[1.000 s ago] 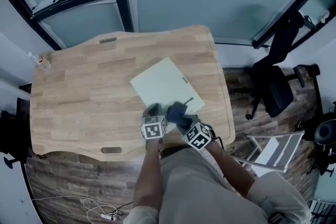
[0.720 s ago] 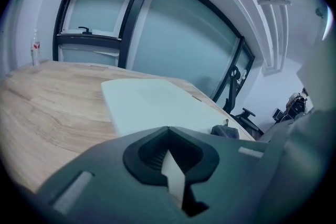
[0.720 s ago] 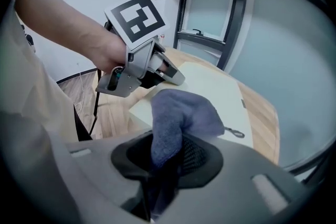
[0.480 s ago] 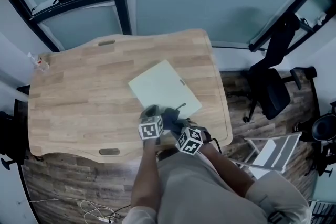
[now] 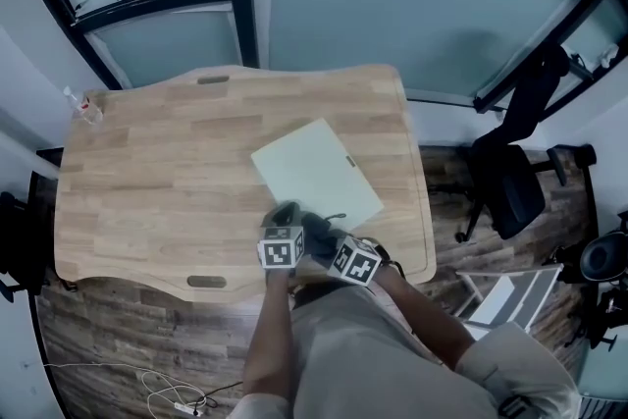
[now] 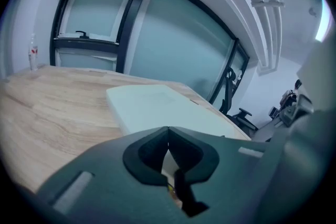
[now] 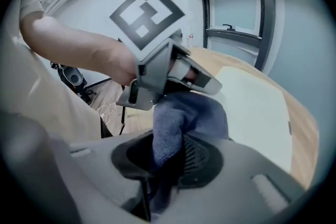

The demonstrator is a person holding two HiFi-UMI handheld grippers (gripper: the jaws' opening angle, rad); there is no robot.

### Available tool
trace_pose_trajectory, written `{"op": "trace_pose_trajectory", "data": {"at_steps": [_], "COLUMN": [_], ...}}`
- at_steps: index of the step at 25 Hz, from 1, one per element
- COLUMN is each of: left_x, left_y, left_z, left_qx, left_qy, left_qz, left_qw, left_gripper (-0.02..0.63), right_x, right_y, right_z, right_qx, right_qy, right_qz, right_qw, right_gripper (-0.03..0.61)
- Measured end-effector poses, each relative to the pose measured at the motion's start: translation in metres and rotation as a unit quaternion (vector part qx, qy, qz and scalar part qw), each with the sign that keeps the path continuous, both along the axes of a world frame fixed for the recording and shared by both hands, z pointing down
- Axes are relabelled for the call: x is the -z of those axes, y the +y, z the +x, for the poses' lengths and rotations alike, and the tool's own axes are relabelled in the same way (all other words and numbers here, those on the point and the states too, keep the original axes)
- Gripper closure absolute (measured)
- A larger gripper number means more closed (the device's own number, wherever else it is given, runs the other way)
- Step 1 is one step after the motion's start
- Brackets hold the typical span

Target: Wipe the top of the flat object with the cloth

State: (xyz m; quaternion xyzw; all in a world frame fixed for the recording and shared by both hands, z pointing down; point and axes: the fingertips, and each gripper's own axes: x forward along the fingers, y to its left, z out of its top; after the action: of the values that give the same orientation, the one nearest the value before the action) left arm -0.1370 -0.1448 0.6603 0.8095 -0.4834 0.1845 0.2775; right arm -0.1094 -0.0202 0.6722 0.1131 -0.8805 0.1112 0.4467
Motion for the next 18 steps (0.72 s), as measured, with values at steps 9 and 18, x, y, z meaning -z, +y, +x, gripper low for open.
{"op": "trace_pose_trajectory", "data": {"at_steps": [9, 18], "left_x": [0.016, 0.024], "left_y": [0.021, 0.016], "left_z": [-0.047, -0.059], "left_qx": [0.059, 0.073], "left_qy": [-0.003, 0.006], "left_qz": [0.021, 0.039], "left_qw": [0.998, 0.9965], "left_gripper": [0.606, 0.606], "right_x": [0.001, 0.01], "right_y": [-0.026, -0.065], "right_z": [-0.011, -0.033], "right_qx": [0.031, 0.047], "right_qy": [0.006, 0.017], "right_qz": [0.014, 0.028], "right_qw": [0.999, 0.998], "right_gripper": [0.474, 0.474]}}
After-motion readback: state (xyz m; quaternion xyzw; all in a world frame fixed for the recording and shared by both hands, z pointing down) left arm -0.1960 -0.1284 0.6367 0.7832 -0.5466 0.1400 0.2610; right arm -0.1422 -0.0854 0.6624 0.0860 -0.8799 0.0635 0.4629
